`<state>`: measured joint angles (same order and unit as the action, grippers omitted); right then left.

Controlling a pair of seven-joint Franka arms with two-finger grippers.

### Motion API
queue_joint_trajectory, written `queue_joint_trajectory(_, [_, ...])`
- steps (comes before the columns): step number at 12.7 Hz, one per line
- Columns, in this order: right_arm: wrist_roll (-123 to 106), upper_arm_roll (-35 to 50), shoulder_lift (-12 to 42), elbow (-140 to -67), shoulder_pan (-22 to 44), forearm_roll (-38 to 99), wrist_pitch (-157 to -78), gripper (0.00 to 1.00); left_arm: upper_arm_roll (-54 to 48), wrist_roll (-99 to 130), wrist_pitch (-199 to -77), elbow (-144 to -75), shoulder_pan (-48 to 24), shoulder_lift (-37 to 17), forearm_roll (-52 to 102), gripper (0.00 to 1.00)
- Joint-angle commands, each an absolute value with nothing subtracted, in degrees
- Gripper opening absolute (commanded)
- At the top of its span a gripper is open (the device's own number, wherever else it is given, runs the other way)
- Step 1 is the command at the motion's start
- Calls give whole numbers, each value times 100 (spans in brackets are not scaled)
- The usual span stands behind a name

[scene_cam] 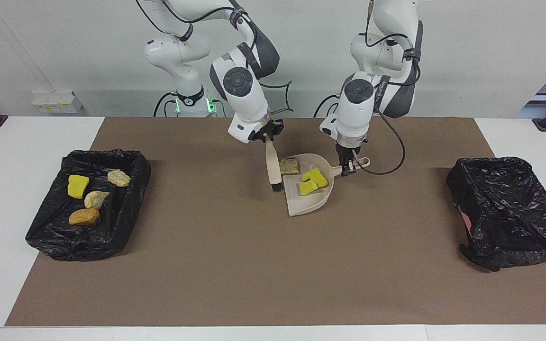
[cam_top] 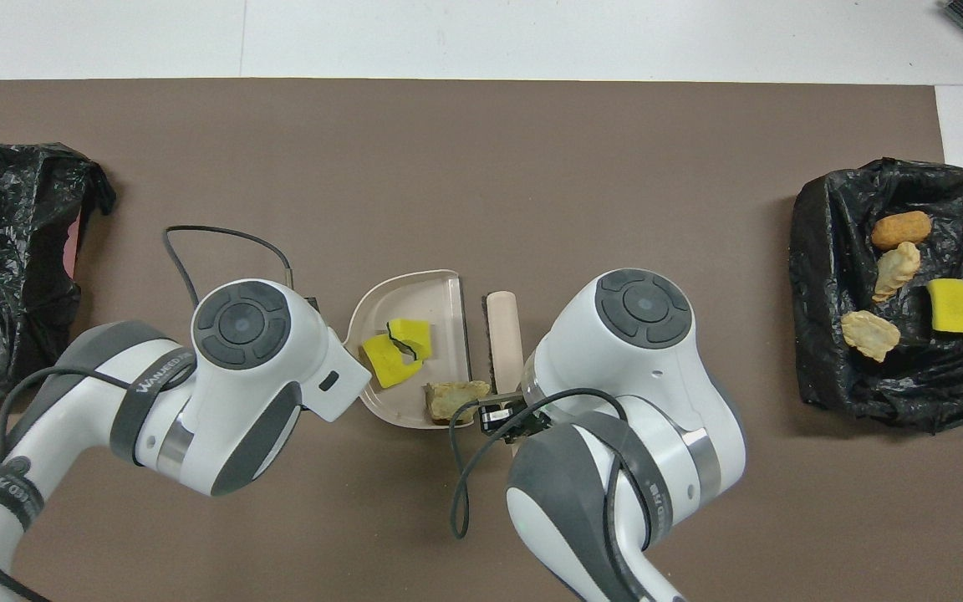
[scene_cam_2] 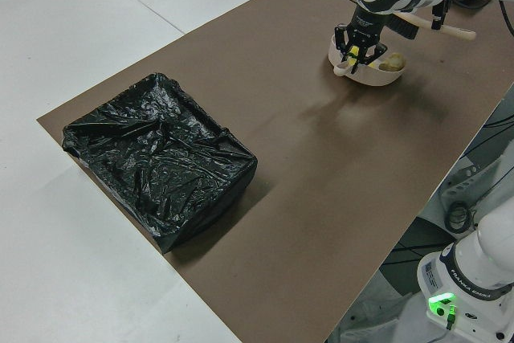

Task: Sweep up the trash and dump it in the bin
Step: 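Carry the loaded dustpan with the left gripper to the other trash bag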

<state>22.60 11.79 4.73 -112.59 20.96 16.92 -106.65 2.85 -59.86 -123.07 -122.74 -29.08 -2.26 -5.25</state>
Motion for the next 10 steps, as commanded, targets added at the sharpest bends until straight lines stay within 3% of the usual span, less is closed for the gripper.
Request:
queue_joint_trajectory(1, [3004, 1239, 264, -11399, 2372, 1494, -10626, 0, 255, -6685, -12218, -12313, -2366, 140, -519, 0])
queue_joint_trajectory(5, [3866, 1257, 378, -11575, 3127, 1371, -11064, 0, 299, -7724, -11595, -11972, -1453, 325, -202, 0])
queue_joint_trajectory(10, [4481, 1248, 984, -11549, 3919, 1152, -11653, 0, 308, -8472, -10909, -11348, -161, 282, 105, 0])
